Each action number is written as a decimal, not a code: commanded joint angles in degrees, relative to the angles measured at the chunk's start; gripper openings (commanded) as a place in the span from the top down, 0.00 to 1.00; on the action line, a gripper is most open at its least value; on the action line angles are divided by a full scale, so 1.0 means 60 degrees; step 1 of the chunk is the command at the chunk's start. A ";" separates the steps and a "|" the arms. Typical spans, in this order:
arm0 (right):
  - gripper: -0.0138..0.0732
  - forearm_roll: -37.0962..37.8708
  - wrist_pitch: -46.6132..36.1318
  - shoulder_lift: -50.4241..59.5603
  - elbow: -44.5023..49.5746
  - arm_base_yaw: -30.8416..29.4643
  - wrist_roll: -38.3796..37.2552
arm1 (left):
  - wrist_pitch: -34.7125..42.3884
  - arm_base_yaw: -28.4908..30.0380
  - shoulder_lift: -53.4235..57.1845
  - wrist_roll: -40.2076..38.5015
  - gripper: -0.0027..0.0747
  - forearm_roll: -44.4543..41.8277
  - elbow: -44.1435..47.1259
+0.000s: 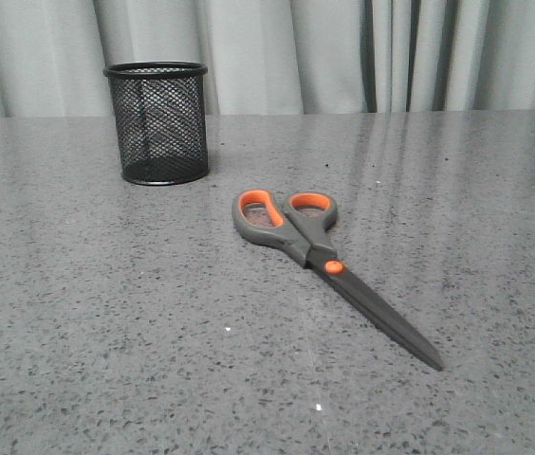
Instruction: Put pen and scissors into bin
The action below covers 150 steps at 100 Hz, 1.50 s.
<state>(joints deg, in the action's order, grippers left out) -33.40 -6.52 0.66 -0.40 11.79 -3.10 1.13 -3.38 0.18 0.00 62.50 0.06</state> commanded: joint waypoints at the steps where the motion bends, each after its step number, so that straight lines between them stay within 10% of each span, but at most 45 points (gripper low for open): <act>1: 0.88 0.0030 -0.0664 0.0179 -0.0538 -0.0062 0.0077 | 0.0455 0.0022 0.0313 -0.0057 0.99 0.0334 0.0338; 21: 0.87 0.0185 0.0082 -0.0085 -0.1098 -0.0062 0.0077 | 0.0418 0.0022 0.0313 -0.0057 0.93 0.0317 0.0076; 42: 0.78 0.1927 0.1361 -0.1471 -0.2343 0.0176 0.0097 | -0.0189 0.0022 -0.0158 0.0000 0.38 -0.1139 -0.1243; 67: 0.55 0.2672 0.3201 -0.4001 -0.4142 0.0368 0.0097 | -0.3625 0.0004 -0.2495 0.1478 0.71 -0.4017 -0.3707; 150: 0.55 0.2687 0.3822 -0.5580 -0.5365 0.0368 0.0729 | -1.0831 0.0004 -1.1881 0.0115 0.70 -0.9023 -1.1150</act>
<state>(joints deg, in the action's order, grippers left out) -16.95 19.60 -32.38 -30.47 13.83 0.55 -63.13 -3.38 -69.69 1.69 9.00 -63.88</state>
